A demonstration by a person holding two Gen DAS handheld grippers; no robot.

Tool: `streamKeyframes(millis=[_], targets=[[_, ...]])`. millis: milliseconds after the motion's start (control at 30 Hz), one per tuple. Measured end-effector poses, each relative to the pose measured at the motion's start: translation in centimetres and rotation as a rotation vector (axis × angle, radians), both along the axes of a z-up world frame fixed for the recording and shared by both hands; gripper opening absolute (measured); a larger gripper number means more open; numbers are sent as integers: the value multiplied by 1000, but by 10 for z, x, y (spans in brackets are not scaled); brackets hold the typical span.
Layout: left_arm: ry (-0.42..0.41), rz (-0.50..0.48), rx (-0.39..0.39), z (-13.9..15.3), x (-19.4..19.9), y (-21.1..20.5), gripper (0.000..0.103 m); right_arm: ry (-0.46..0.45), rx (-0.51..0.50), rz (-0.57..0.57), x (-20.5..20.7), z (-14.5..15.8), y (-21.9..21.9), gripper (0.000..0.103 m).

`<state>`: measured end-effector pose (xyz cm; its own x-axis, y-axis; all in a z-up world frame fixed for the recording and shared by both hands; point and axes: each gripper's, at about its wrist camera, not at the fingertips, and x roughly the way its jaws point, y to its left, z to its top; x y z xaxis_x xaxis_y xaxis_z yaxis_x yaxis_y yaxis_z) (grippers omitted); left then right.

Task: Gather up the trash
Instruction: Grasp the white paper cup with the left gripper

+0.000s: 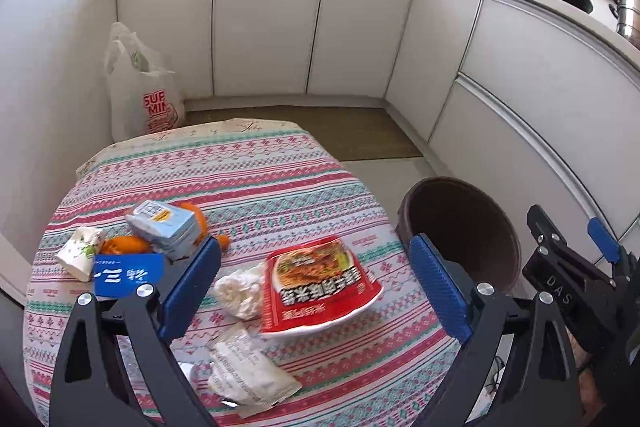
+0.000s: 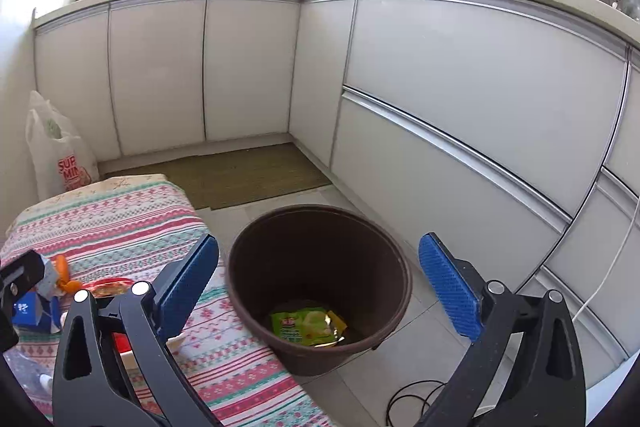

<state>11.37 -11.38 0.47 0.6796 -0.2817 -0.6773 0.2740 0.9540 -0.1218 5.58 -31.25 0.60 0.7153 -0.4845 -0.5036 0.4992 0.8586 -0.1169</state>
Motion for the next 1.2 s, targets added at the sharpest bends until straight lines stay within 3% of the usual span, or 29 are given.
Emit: streamKeyframes(millis=[233, 333, 433, 567, 633, 800, 900, 1033, 1133, 1200], targets=[[25, 54, 84, -18, -7, 53, 93, 58, -92, 97, 10, -8, 55, 96], [79, 119, 69, -40, 0, 94, 93, 84, -118, 139, 14, -10, 73, 96], [187, 208, 15, -57, 16, 136, 93, 106, -72, 170, 18, -12, 83, 96], [228, 328, -122, -62, 34, 198, 93, 132, 74, 193, 26, -15, 82, 96], [278, 395, -227, -73, 46, 231, 93, 150, 179, 208, 32, -20, 79, 96], [454, 571, -582, -122, 71, 302, 93, 225, 451, 308, 43, -41, 78, 96], [510, 619, -751, -147, 78, 321, 93, 262, 516, 392, 45, -50, 88, 96], [501, 639, -792, -156, 89, 324, 91, 285, 475, 467, 43, -51, 106, 96], [492, 609, -835, -159, 97, 318, 84, 311, 452, 492, 42, -54, 110, 96], [478, 593, -824, -157, 103, 312, 77, 331, 452, 501, 42, -57, 110, 96]])
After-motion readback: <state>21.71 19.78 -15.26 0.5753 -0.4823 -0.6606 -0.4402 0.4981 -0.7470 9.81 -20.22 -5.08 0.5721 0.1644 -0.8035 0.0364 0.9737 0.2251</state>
